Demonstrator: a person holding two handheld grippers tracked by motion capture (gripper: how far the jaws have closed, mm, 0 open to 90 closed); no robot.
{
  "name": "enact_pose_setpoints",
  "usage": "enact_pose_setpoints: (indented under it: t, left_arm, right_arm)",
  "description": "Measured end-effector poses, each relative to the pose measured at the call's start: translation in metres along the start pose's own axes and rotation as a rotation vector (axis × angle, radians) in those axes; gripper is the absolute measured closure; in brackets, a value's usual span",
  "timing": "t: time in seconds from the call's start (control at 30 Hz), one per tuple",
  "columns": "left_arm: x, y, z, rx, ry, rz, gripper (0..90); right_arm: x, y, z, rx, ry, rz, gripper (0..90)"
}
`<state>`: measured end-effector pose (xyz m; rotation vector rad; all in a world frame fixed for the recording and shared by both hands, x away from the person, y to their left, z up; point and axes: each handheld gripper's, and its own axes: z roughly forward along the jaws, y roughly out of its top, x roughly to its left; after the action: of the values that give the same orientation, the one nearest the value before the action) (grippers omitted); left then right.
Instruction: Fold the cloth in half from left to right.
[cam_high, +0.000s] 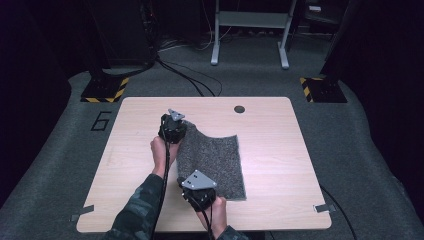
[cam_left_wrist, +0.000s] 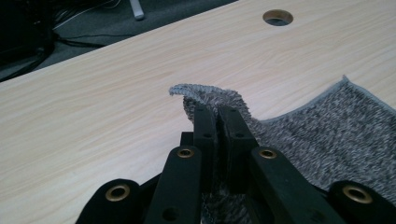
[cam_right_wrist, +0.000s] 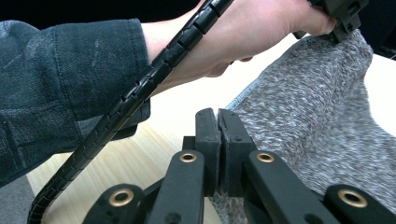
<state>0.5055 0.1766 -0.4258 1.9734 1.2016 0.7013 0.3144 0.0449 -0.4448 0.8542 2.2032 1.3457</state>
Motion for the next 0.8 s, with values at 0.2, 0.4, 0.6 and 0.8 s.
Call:
enact_pose_setpoints:
  t: [0.2, 0.4, 0.6, 0.8]
  left_arm:
    - [-0.014, 0.007, 0.006, 0.0, -0.018, 0.022, 85.8]
    - [-0.02, 0.009, 0.014, 0.008, -0.029, 0.015, 85.8]
    - [-0.032, 0.012, 0.023, 0.026, -0.051, 0.039, 85.7]
    - [-0.045, 0.014, 0.032, 0.041, -0.076, 0.05, 85.7]
  right_arm:
    - [-0.01, -0.006, -0.008, 0.004, -0.024, 0.003, 87.9]
    - [-0.02, -0.013, -0.016, -0.002, -0.053, 0.036, 87.9]
    - [-0.027, -0.018, -0.021, 0.003, -0.071, 0.048, 87.8]
    - [-0.034, -0.025, -0.026, 0.024, -0.086, 0.059, 87.9]
